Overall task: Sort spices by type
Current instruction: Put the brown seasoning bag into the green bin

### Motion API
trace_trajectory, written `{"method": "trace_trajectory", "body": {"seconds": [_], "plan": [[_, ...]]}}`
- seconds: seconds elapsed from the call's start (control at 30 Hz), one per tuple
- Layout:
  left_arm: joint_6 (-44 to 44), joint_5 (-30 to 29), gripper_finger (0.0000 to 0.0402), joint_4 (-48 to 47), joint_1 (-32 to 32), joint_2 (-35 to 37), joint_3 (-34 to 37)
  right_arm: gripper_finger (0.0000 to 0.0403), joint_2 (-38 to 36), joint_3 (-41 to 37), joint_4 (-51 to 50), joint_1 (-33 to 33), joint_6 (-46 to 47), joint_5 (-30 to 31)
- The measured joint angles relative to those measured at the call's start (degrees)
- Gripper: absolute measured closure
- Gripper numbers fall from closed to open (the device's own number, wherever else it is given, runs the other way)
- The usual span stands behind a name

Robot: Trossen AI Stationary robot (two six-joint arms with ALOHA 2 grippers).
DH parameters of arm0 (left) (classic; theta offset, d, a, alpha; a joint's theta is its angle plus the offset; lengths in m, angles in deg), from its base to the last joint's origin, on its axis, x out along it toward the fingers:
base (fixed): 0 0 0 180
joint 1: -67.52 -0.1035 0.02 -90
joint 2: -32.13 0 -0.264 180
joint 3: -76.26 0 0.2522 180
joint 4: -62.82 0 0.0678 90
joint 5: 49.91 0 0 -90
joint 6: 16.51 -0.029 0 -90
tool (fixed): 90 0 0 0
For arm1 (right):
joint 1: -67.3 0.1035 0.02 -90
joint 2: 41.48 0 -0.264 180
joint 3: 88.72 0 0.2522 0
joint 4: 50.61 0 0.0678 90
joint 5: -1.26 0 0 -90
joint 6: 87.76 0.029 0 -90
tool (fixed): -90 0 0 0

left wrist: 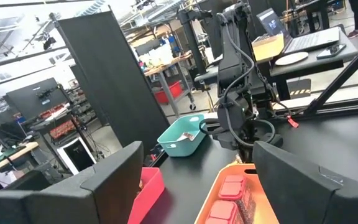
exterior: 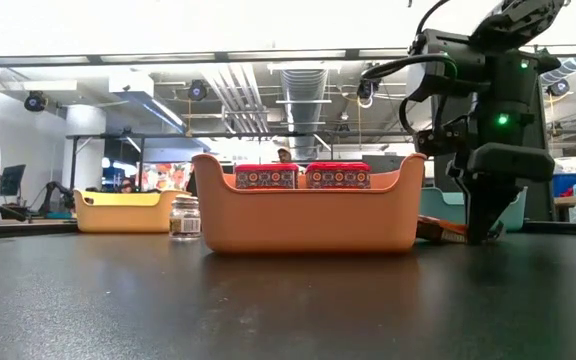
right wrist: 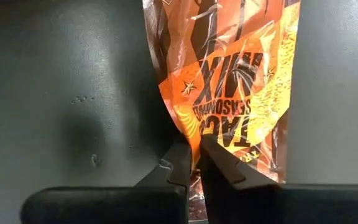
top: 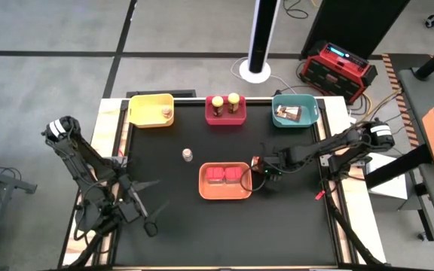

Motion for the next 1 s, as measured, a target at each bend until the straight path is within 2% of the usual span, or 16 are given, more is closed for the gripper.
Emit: {"method": "trace_trajectory", "body": {"seconds": [0.13, 0.33, 0.43, 0.63, 0.73, 0.87, 1.0], "plan": [[1.3, 0.0, 0.0115, 0.0, 0.0, 0.0, 1.1, 0.0389, -1.7, 2.1, -3.0, 0.0, -0.5, 0.0], [3.7, 0.0, 0.0115, 0.0, 0.0, 0.0, 2.7, 0.039, -5.2, 8.7, -15.3, -0.1, -0.5, 0.6], [4.8, 0.0, 0.0115, 0.0, -0.1, 0.0, 3.3, 0.0391, -5.5, 13.0, -24.3, 0.0, -0.5, 3.3], [6.8, 0.0, 0.0115, 0.0, -0.3, 0.0, 4.9, 0.0391, -5.2, 22.9, -40.5, 0.1, -4.8, 16.7], [7.9, 0.0, 0.0115, 0.0, -0.5, 0.0, 5.8, 0.0391, -5.1, 26.5, -44.4, 0.0, -11.0, 24.0], [8.9, 0.0, 0.0115, 0.0, -0.7, 0.0, 6.6, 0.0391, -5.1, 28.7, -44.7, -1.3, -13.6, 37.7], [8.9, 0.0, 0.0115, 0.0, -0.7, 0.0, 6.6, 0.0391, -5.1, 29.5, -44.9, -6.5, -13.7, 39.6]]}}
